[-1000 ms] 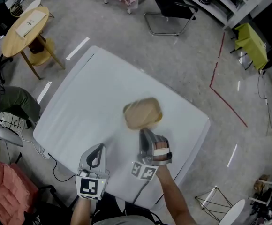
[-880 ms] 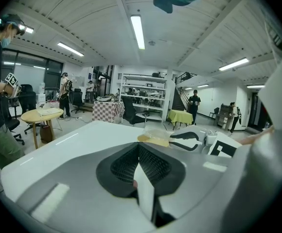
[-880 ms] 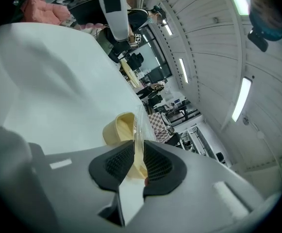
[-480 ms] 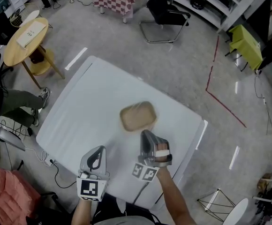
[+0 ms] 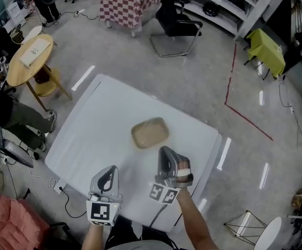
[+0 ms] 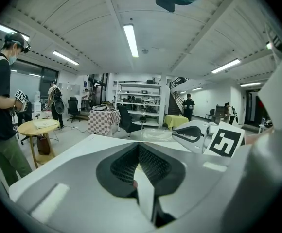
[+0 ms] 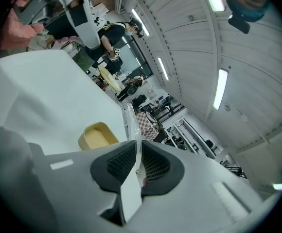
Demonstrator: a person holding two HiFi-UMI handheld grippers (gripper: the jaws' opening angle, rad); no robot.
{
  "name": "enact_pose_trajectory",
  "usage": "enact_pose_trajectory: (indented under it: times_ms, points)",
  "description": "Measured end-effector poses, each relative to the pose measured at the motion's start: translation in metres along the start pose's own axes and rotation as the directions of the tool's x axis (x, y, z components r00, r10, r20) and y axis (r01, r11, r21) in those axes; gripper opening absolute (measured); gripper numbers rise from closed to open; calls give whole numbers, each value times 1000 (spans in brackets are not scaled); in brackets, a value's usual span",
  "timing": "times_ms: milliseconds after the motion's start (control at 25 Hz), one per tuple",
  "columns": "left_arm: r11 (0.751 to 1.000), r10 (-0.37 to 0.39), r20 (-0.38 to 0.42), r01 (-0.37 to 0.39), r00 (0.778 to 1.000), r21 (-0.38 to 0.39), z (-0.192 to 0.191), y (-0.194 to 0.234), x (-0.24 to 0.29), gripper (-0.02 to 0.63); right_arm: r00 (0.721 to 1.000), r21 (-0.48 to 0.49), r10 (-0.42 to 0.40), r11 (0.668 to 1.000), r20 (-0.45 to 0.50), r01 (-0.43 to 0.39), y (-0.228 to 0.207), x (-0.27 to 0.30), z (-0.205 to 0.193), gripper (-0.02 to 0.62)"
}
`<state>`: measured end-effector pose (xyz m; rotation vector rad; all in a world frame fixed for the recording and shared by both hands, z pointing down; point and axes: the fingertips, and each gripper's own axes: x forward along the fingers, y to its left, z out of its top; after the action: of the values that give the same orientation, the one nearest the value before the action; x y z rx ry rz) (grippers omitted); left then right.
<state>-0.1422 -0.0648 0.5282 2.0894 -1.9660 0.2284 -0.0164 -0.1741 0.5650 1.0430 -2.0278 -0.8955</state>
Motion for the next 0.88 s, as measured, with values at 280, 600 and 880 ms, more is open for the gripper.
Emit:
enact_pose_trajectory:
  times_ms: [280,600,880]
  points:
    - [999,-9,33,8,999,31,24,-4,-18,12,998,79,-63,995,7,63,-38,-27,17,37]
    - [998,-43,71,39,997,57,54,-10,-43,12,991,224,-132,966,-8,130,-80,-74,35,37]
    - [992,-100,89,92,991,87,77,-26,-59,12,980,349,-197,918,-16,190,-109,-120,45,37]
